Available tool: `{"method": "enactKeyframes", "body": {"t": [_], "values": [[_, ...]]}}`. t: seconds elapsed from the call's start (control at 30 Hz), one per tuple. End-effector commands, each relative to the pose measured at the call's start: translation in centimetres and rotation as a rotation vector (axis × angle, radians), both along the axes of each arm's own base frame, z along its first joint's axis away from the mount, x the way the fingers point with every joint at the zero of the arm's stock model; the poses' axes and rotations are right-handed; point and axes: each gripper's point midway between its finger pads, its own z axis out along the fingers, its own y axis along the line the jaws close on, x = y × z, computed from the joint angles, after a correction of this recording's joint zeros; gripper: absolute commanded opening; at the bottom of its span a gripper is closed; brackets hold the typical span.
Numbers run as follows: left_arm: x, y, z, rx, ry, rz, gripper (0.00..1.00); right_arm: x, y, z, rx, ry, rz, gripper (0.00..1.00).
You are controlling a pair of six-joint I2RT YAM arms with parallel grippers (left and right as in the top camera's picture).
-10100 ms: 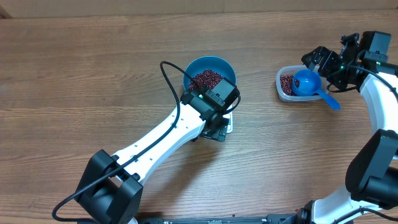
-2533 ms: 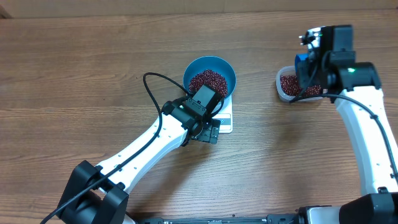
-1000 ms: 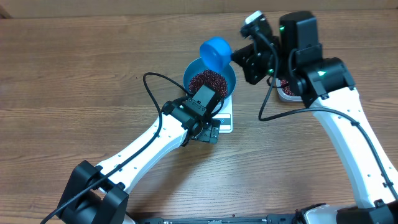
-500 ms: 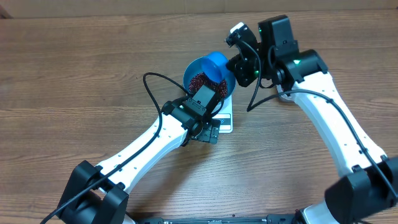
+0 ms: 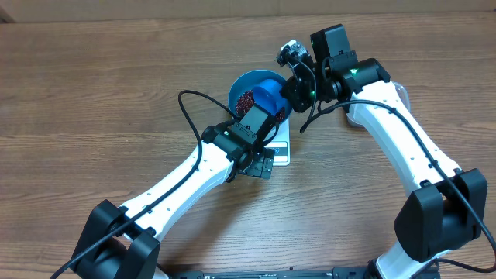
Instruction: Scoop item into bowl and weigh 150g on scale
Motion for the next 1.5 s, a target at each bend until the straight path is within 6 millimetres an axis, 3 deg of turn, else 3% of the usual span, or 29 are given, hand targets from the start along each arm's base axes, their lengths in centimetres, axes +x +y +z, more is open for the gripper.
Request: {"method": "enactKeyframes", "body": {"t": [0.0,0.23,0.43,0.7,0.9,1.1,1.47], "values": [[0.2,0.2,0.3,0.009,-0.018,-0.017,1.00,-0.9,0.4,0.1,0.012,0.027,0.021,0.04],[0.2,0.2,0.3,0.009,-0.018,-0.017,1.00,-2.0,1.5,0.4,0.093,0.092,0.034,0.04],[0.2,0.2,0.3,0.009,-0.018,-0.017,0.99,-1.6,1.6,0.7,0.142,0.140,-0.070,0.04],[0.2,0.2,0.3,0.009,-0.018,-0.017,1.00,-0.6,2.3,3.5,0.373,0.180,-0.073,0.04],[0.2,0.2,0.3,0.009,-0.018,-0.017,1.00,0.7,0.8,4.4,0.403,0.164,-0.118,0.04],[0.2,0.2,0.3,0.009,-0.018,-0.017,1.00,0.8,0.5,7.0,0.503,0.165,-0.077,0.04],[0.2,0.2,0.3,0.009,-0.018,-0.017,0.99,1.7,-1.5,7.0,0.537,0.212,-0.183,0.04]]}}
